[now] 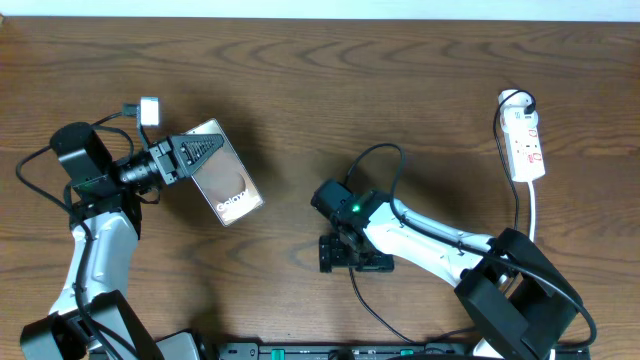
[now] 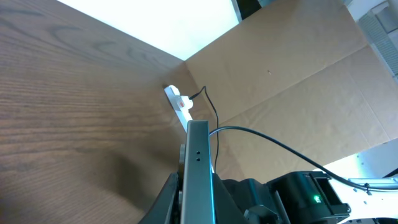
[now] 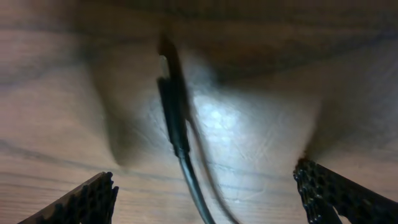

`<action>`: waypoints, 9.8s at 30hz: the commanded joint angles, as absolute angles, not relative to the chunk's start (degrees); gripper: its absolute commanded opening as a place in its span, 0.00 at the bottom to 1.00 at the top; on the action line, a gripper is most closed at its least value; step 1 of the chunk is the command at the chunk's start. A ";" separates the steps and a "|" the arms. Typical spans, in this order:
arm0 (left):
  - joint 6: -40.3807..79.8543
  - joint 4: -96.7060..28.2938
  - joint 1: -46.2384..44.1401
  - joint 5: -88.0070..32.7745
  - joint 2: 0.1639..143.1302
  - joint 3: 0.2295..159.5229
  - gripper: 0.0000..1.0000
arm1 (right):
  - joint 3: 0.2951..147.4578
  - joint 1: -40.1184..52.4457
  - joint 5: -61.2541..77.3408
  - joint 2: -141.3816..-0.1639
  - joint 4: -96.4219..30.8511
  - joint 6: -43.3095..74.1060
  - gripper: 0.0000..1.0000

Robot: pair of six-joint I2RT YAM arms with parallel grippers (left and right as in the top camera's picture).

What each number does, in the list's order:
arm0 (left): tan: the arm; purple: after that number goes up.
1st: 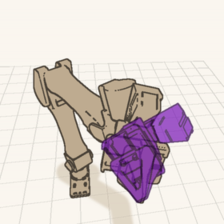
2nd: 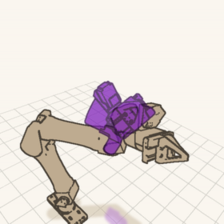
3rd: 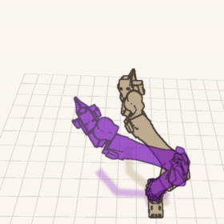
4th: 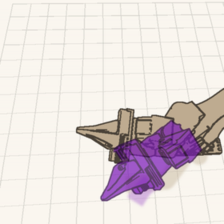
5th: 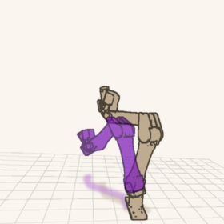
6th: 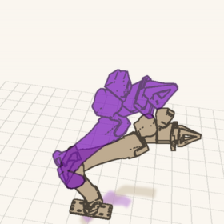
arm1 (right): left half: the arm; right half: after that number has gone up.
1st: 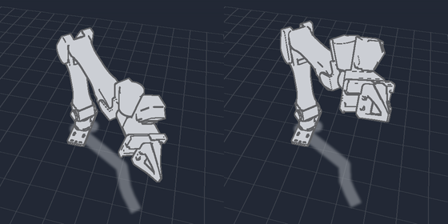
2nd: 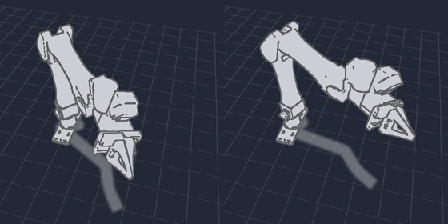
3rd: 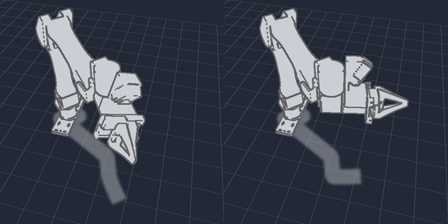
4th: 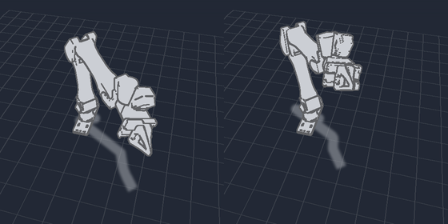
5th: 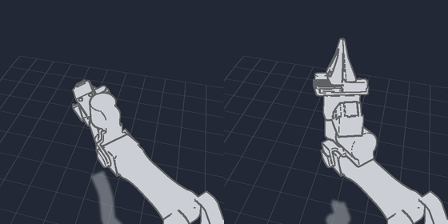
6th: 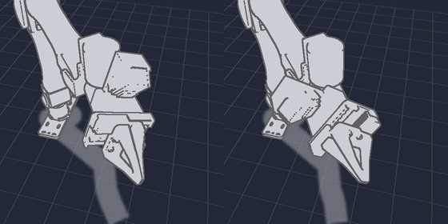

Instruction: Plug charger to phone and switch on socket

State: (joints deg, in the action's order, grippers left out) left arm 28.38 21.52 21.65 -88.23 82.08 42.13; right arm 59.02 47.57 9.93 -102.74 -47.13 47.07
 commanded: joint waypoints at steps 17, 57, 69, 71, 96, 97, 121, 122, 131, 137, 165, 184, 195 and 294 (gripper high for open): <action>27.64 21.98 21.85 -90.00 81.97 42.30 0.07 | 58.72 46.70 7.73 -103.57 -42.61 36.49 0.68; 27.66 21.96 21.85 -90.00 81.97 42.30 0.07 | 58.76 43.94 11.05 -107.68 -44.60 36.36 0.20; 27.64 21.96 21.85 -90.00 81.97 42.30 0.07 | 58.76 43.90 10.66 -107.68 -43.88 36.40 0.17; 27.64 21.98 21.85 -90.00 81.97 42.30 0.07 | 58.76 43.90 10.66 -107.68 -43.86 36.42 0.14; 27.66 21.96 21.85 -90.02 81.97 42.30 0.08 | 58.87 43.75 11.90 -107.68 -44.21 36.58 0.01; 27.66 21.93 21.85 -90.02 81.97 42.30 0.07 | 58.87 43.62 12.99 -107.68 -44.14 36.56 0.01; 27.66 21.93 21.85 -90.02 81.97 42.30 0.08 | 58.87 37.06 74.52 -107.68 -22.96 1.15 0.01; 27.66 21.93 21.85 -90.02 81.97 42.30 0.07 | 58.87 37.06 74.54 -107.68 -22.92 1.15 0.01; 27.64 21.96 21.85 -90.00 81.97 42.30 0.07 | 58.87 37.06 49.78 -107.68 -28.38 16.86 0.01; 27.64 21.96 21.85 -90.00 81.97 42.30 0.07 | 58.87 37.06 24.10 -107.68 -41.93 27.70 0.01; 27.66 21.93 21.85 -90.00 81.97 42.30 0.07 | 58.76 37.21 9.39 -107.70 -53.10 42.48 0.41; 27.66 21.93 21.85 -90.00 81.97 42.30 0.07 | 58.76 36.75 11.11 -110.93 -49.12 41.47 0.36; 27.66 21.93 21.85 -90.00 81.97 42.30 0.07 | 58.76 34.63 11.49 -111.02 -49.01 39.09 0.21; 30.37 20.01 14.92 -86.11 81.97 42.30 0.08 | 58.76 39.88 81.08 -111.02 -2.96 -2.63 0.01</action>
